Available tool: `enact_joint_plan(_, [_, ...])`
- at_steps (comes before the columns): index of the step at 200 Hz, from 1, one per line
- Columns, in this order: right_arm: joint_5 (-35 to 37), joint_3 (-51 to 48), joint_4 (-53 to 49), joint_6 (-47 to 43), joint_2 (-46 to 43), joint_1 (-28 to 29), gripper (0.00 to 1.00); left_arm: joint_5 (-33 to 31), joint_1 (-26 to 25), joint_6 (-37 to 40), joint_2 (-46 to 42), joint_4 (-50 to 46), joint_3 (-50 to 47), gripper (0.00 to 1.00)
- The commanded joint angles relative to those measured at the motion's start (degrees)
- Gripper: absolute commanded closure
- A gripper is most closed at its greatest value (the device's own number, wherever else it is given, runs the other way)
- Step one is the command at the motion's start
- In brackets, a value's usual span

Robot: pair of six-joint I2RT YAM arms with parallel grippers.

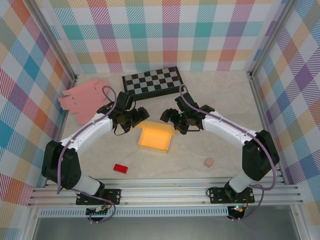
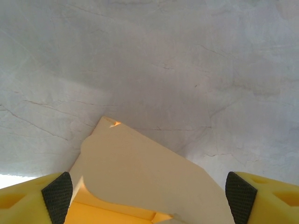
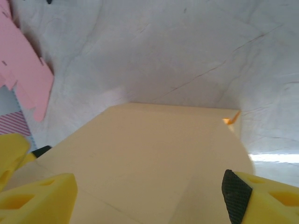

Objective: Fold the paper box

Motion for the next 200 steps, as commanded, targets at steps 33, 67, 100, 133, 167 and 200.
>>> enact_joint_plan(33, [0.3, 2.7, -2.1, -30.1, -4.6, 0.2, 0.2, -1.7, 0.8, 11.0, -2.5, -2.2, 3.8, 0.12])
enact_joint_plan(67, [-3.0, 3.4, -2.9, -51.8, -7.7, 0.3, 0.2, -1.8, 3.1, 13.2, -3.0, -4.0, 4.0, 0.11])
enact_joint_plan(100, [-6.2, 5.3, -5.0, -66.2, -7.5, 0.9, 0.23, -1.1, 4.1, 15.7, -3.3, -4.2, 4.3, 0.12])
enact_joint_plan(133, [-4.2, 10.2, -9.6, -78.5, -2.7, 3.2, 0.29, -1.8, 4.6, 19.2, -5.1, -5.0, 4.6, 0.12])
enact_joint_plan(167, [0.8, 15.5, -14.0, -87.5, 4.2, 6.4, 0.31, -3.0, 4.8, 23.0, -7.6, -5.9, 2.4, 0.13])
enact_joint_plan(200, [3.5, 18.2, -14.8, -91.2, 9.4, 8.1, 0.49, -0.9, 4.9, 25.6, -11.6, -3.5, -2.5, 0.16])
